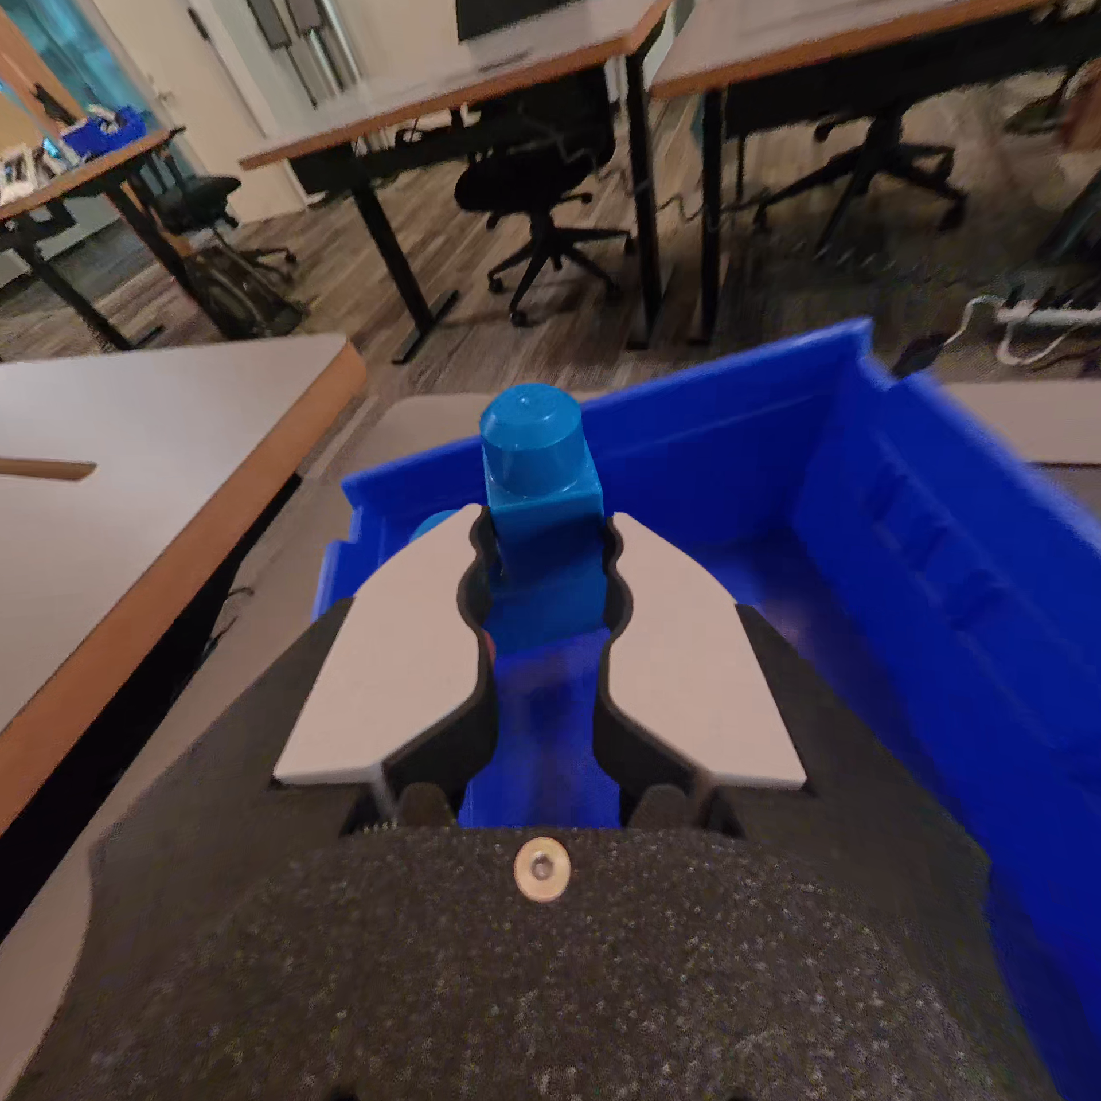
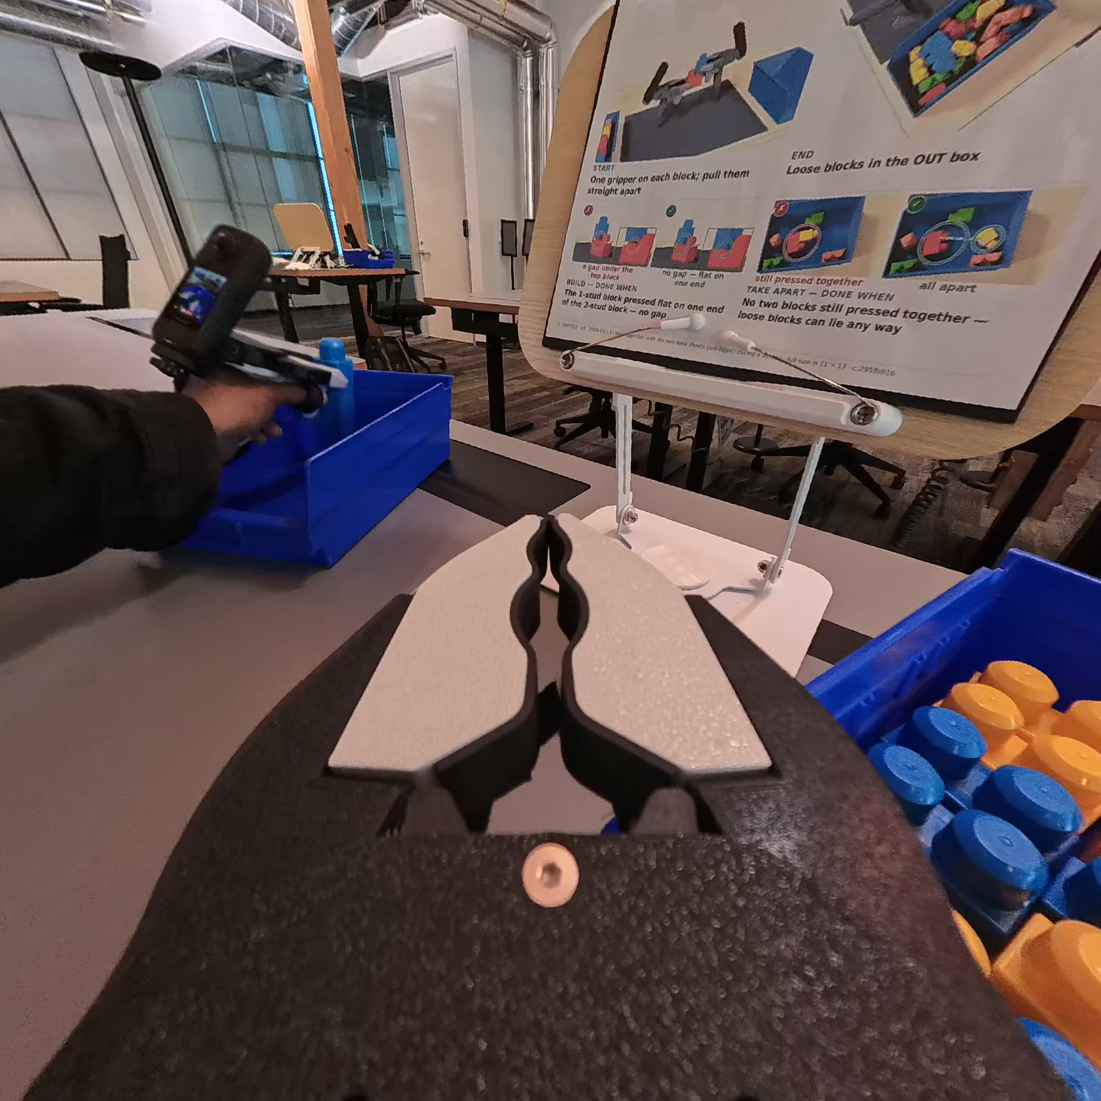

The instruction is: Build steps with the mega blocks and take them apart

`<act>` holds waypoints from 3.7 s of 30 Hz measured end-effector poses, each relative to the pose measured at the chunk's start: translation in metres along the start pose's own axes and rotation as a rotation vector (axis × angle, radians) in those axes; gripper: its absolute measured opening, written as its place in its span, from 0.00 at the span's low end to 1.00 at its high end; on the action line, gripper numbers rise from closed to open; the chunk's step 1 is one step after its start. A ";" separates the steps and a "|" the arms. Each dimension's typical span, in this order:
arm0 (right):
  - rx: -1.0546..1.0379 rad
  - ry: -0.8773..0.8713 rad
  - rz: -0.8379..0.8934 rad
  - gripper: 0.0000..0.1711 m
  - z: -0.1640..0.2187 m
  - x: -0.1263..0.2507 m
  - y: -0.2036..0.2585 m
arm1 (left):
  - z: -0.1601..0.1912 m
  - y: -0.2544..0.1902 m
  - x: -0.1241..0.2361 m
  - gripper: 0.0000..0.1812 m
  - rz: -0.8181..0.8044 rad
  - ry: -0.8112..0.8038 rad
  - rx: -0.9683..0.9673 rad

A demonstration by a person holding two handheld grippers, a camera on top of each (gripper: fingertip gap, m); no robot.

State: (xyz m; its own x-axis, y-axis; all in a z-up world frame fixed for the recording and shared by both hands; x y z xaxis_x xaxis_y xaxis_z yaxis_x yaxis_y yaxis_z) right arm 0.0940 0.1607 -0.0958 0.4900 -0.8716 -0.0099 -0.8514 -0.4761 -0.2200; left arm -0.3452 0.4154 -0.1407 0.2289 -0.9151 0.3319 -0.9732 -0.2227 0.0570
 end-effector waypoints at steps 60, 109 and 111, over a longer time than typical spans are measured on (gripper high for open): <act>0.393 0.174 -0.174 0.21 0.022 -0.025 0.098 | -0.025 -0.149 0.377 0.19 1.198 -0.516 0.233; 0.034 -0.072 -0.090 0.21 -0.024 0.006 0.028 | 0.103 -0.207 0.277 0.34 1.109 0.045 -0.060; -0.076 -0.163 -0.243 0.21 -0.034 0.011 0.037 | 0.081 -0.205 0.297 0.31 1.251 -0.036 0.060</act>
State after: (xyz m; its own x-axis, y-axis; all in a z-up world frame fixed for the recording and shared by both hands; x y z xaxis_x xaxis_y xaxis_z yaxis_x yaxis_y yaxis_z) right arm 0.0619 0.1293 -0.0708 0.6991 -0.7041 -0.1240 -0.7144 -0.6809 -0.1615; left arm -0.0760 0.1623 -0.1304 -0.8488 -0.5189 0.1012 -0.5216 0.7904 -0.3214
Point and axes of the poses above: each gripper's, where its closed fingertips meet, x back along the fingers, z out of its underside, y = z × x across the jaws, the point moved 3 cm from there along x, back along the fingers, and after that the axes turned 12 degrees about x, right-handed, at the moved point
